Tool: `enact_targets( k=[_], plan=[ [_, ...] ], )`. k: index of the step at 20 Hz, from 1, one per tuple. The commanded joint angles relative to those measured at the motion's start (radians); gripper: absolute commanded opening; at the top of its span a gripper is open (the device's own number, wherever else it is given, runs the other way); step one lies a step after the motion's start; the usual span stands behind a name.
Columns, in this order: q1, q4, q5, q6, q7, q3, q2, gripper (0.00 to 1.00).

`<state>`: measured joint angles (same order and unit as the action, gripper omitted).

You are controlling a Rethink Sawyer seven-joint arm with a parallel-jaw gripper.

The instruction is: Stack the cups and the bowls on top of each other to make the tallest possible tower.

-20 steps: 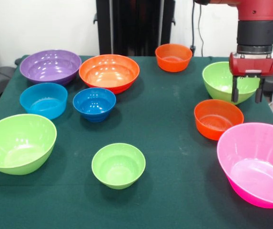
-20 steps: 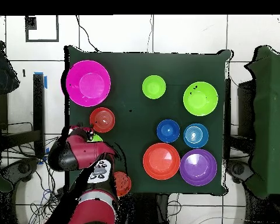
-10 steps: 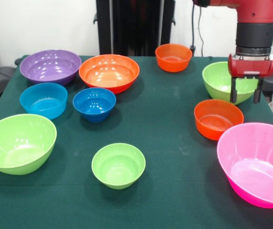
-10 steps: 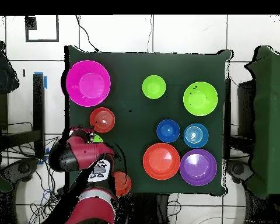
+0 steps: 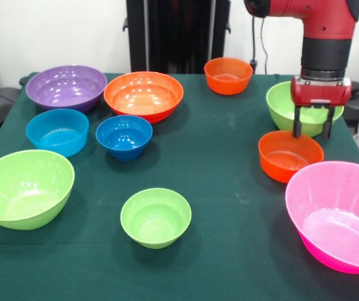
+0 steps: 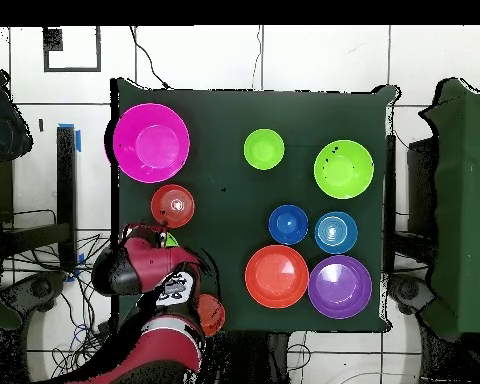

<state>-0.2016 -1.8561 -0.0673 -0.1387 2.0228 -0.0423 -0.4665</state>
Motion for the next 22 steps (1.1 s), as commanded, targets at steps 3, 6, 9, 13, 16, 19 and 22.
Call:
enact_targets(
  k=[3,6,9,13,16,19,22],
  plan=[
    [0.025,0.019,0.064,-0.044,0.101,0.040,0.067,1.00],
    [0.023,0.022,0.061,-0.055,0.107,0.035,0.079,1.00],
    [0.020,0.022,0.054,-0.057,0.109,0.030,0.078,1.00],
    [0.014,0.021,0.042,-0.056,0.117,0.026,0.075,1.00],
    [0.014,0.019,0.035,-0.059,0.125,0.026,0.070,1.00],
    [0.015,0.010,0.028,-0.061,0.136,0.025,0.056,1.00],
    [0.011,-0.002,0.011,-0.061,0.152,0.010,0.035,1.00]
  ],
)
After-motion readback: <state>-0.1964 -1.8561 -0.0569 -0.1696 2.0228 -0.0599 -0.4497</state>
